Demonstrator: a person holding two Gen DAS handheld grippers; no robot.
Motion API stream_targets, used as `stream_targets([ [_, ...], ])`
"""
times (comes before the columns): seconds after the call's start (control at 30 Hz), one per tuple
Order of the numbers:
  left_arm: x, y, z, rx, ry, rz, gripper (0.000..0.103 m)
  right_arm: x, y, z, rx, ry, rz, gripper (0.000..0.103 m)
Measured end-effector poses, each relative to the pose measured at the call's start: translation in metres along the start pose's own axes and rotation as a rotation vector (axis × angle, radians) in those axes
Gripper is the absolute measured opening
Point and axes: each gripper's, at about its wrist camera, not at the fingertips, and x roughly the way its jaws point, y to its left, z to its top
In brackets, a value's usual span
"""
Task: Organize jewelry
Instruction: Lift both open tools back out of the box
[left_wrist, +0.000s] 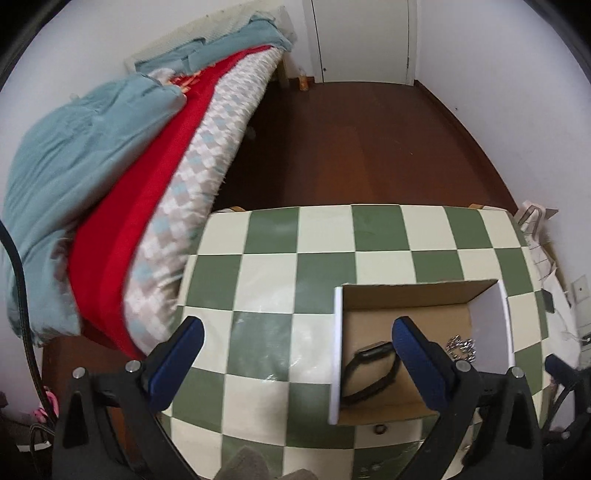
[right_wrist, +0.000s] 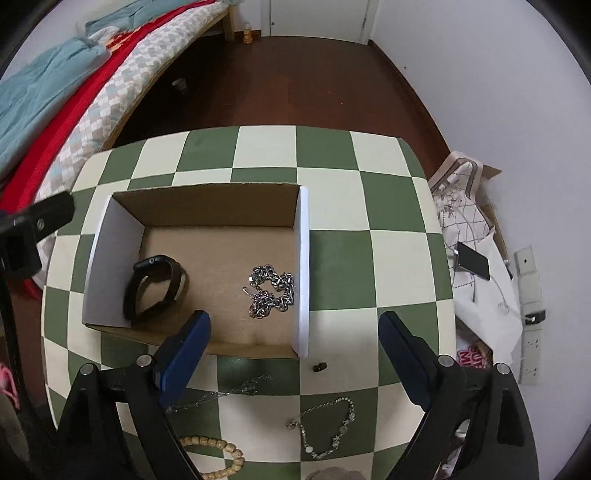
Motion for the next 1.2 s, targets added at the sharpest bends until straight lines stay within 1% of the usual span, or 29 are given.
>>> stream_targets([
  [0.27,-0.021,0.014,-0.021,-0.029,-0.042,0.059,0.103,-0.023,0.0,-0.01,0.012,-0.035,0.02,0.095],
  [0.4,-0.042,0.022,-0.032,-0.048,-0.081,0.065,0.103,-0.045,0.001,-0.016,0.014,-0.079,0.028,0.095],
  [0.5,-0.063,0.029,-0.039,-0.065,-0.112,0.057,0.103,-0.065,0.002,-0.024,0.018,-0.119,0.034,0.095],
  [0.63,-0.092,0.037,-0.05,-0.08,-0.158,0.055,0.103,-0.093,0.003,-0.035,0.015,-0.176,0.021,0.095],
  [0.83,-0.133,0.051,-0.069,-0.105,-0.208,0.043,0.103,-0.144,0.006,-0.057,0.009,-0.273,0.01,0.096],
  [1.0,-0.17,0.06,-0.086,-0.099,-0.26,0.042,0.103,-0.185,0.012,-0.079,0.013,-0.339,0.03,0.095],
  [1.07,-0.178,0.063,-0.092,-0.101,-0.262,0.037,0.103,-0.2,0.014,-0.091,0.016,-0.362,0.043,0.096],
  [1.13,-0.183,0.066,-0.1,-0.096,-0.259,0.037,0.103,-0.21,0.012,-0.102,0.034,-0.368,0.067,0.096],
  [1.2,-0.182,0.065,-0.11,-0.083,-0.251,0.043,0.103,-0.21,0.008,-0.114,0.058,-0.357,0.096,0.096],
])
